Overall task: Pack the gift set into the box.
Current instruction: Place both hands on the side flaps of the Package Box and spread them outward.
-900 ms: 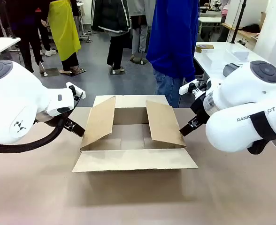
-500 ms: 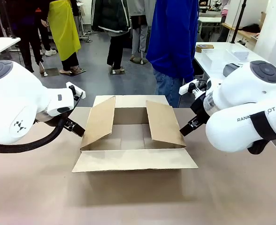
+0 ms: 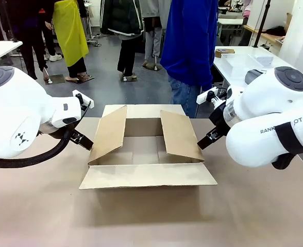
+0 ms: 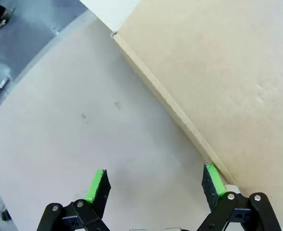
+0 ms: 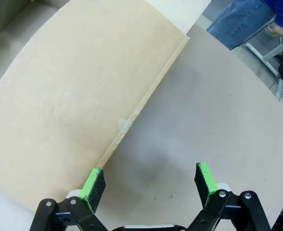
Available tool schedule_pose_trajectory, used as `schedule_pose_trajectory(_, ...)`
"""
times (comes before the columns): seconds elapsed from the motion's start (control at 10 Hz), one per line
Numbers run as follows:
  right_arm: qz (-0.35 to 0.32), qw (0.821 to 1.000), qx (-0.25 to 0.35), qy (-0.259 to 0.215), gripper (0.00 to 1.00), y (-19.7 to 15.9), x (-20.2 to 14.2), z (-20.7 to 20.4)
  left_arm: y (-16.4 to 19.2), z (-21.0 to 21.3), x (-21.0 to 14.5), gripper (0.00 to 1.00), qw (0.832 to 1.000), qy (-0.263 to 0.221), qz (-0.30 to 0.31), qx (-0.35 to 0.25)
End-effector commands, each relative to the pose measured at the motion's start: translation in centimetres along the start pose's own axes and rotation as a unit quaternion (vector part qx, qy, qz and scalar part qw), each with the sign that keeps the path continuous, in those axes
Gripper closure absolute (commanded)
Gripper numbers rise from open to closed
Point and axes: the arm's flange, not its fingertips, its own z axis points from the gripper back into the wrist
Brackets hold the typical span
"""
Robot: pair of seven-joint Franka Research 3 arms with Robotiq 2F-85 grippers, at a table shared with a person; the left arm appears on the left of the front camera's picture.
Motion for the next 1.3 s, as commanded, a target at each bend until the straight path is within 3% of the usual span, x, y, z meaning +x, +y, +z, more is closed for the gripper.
schedule_pose_trajectory(0.0,0.0,1.0,0.0,0.0,0.0,0.0,0.0,0.0,0.0,0.0,0.0,0.0,1.0,0.0,-0.001,0.0)
schedule_pose_trajectory(0.6,0.0,1.0,0.0,0.0,0.0,0.0,0.0,0.0,0.0,0.0,0.0,0.0,1.0,0.0,0.0,0.0)
schedule_pose_trajectory(0.7,0.005,1.0,-0.001,-0.005,0.0,-1.0,0.6,2.4,0.9,2.4,-0.5,0.0,1.0,0.007,-0.002,0.013)
schedule_pose_trajectory(0.8,0.0,0.999,0.04,-0.014,0.0,-2.2,1.5,5.9,2.0,5.8,-1.0,0.0,1.0,0.016,-0.003,0.024)
schedule_pose_trajectory(1.0,-0.087,0.986,0.14,0.029,0.0,-5.0,2.1,12.7,2.5,13.7,-2.3,0.0,0.997,0.016,0.042,-0.061)
schedule_pose_trajectory(1.2,-0.225,0.959,0.169,0.028,0.0,-8.3,0.3,17.7,5.2,17.6,-4.4,0.0,0.983,-0.019,0.086,-0.159)
